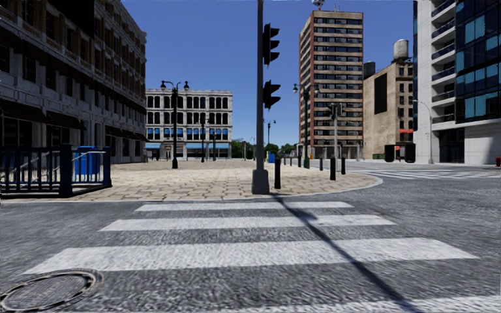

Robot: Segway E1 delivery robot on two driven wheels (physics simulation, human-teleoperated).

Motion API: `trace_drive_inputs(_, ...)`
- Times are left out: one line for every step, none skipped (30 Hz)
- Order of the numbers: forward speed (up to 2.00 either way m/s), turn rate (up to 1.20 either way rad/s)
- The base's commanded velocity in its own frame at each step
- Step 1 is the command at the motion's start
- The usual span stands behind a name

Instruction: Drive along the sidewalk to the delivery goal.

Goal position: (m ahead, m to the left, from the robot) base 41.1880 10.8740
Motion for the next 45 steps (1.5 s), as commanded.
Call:
trace_drive_inputs(2.00, 0.23)
trace_drive_inputs(2.00, 0.23)
trace_drive_inputs(2.00, 0.23)
trace_drive_inputs(2.00, 0.23)
trace_drive_inputs(2.00, 0.23)
trace_drive_inputs(2.00, 0.23)
trace_drive_inputs(2.00, 0.23)
trace_drive_inputs(2.00, 0.23)
trace_drive_inputs(2.00, 0.23)
trace_drive_inputs(2.00, 0.23)
trace_drive_inputs(2.00, 0.23)
trace_drive_inputs(2.00, 0.23)
trace_drive_inputs(2.00, 0.23)
trace_drive_inputs(2.00, 0.23)
trace_drive_inputs(2.00, 0.23)
trace_drive_inputs(2.00, 0.23)
trace_drive_inputs(2.00, 0.24)
trace_drive_inputs(2.00, 0.30)
trace_drive_inputs(2.00, 0.38)
trace_drive_inputs(2.00, 0.38)
trace_drive_inputs(2.00, 0.39)
trace_drive_inputs(2.00, 0.39)
trace_drive_inputs(2.00, 0.37)
trace_drive_inputs(2.00, 0.36)
trace_drive_inputs(2.00, 0.36)
trace_drive_inputs(2.00, 0.36)
trace_drive_inputs(2.00, 0.36)
trace_drive_inputs(2.00, 0.36)
trace_drive_inputs(2.00, 0.36)
trace_drive_inputs(2.00, 0.36)
trace_drive_inputs(2.00, 0.36)
trace_drive_inputs(2.00, 0.36)
trace_drive_inputs(2.00, 0.36)
trace_drive_inputs(2.00, 0.36)
trace_drive_inputs(2.00, 0.36)
trace_drive_inputs(2.00, 0.36)
trace_drive_inputs(2.00, 0.36)
trace_drive_inputs(2.00, 0.36)
trace_drive_inputs(2.00, 0.36)
trace_drive_inputs(2.00, 0.35)
trace_drive_inputs(2.00, 0.35)
trace_drive_inputs(2.00, 0.35)
trace_drive_inputs(2.00, 0.35)
trace_drive_inputs(2.00, 0.35)
trace_drive_inputs(2.00, 0.35)
